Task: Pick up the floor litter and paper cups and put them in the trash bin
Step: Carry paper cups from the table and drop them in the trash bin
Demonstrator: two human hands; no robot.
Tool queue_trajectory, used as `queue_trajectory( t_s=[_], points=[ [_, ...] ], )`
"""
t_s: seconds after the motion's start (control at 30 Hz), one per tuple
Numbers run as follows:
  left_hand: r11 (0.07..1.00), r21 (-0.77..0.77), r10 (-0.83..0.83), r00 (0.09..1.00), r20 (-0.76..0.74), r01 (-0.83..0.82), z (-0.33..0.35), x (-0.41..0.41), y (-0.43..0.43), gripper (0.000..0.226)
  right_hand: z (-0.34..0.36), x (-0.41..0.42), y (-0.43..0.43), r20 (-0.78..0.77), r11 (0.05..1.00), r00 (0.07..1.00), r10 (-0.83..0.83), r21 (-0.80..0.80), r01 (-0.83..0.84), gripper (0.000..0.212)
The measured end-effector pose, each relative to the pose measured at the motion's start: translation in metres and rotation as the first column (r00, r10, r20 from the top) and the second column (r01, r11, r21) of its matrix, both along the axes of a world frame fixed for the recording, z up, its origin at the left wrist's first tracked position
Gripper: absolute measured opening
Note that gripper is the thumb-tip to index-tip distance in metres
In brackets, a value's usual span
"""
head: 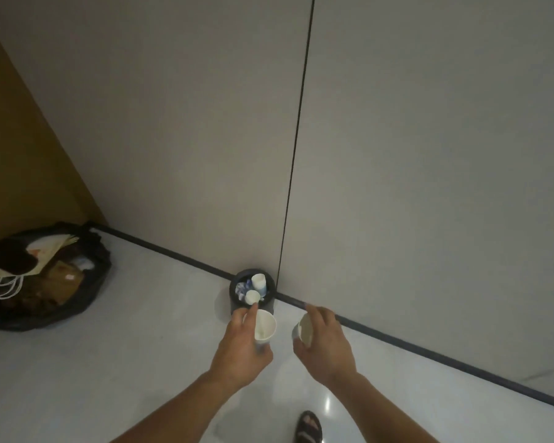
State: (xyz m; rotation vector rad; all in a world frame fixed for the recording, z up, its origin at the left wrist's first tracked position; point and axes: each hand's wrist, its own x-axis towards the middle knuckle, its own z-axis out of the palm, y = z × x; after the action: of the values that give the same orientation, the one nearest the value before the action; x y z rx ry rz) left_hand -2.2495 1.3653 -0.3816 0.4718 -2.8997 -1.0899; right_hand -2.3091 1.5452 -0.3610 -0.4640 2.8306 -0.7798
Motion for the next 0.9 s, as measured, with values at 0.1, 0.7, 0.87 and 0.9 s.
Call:
queue_trajectory(
  t_s=[0.1, 0.7, 0.87, 0.9],
  points=[
    [0.998, 0.014, 0.066, 0.998, 0.011, -0.066, 0.0, -0.054, -0.007, 0.087, -0.004, -0.068, -0.009, -0.002, 0.997, 0.997, 0.074, 0.019, -0.074, 0.071],
    [0.914, 0.143, 0.357, 0.921, 0.155, -0.379, -0.129, -0.276, -0.118, 0.088, -0.124, -0.354, -0.165, 0.231, 0.934, 0.925, 0.301, 0.124, -0.335, 0.072],
    [0.896, 0.139, 0.402, 0.903, 0.153, -0.423, -0.23, -0.325, -0.143, 0.085, -0.225, -0.417, -0.222, 0.26, 0.919, 0.907, 0.331, 0.127, -0.372, 0.074],
    [0.884, 0.15, 0.421, 0.894, 0.153, -0.442, -0.254, -0.333, -0.144, 0.084, -0.248, -0.427, -0.231, 0.258, 0.912, 0.901, 0.349, 0.128, -0.39, 0.074]
  ],
)
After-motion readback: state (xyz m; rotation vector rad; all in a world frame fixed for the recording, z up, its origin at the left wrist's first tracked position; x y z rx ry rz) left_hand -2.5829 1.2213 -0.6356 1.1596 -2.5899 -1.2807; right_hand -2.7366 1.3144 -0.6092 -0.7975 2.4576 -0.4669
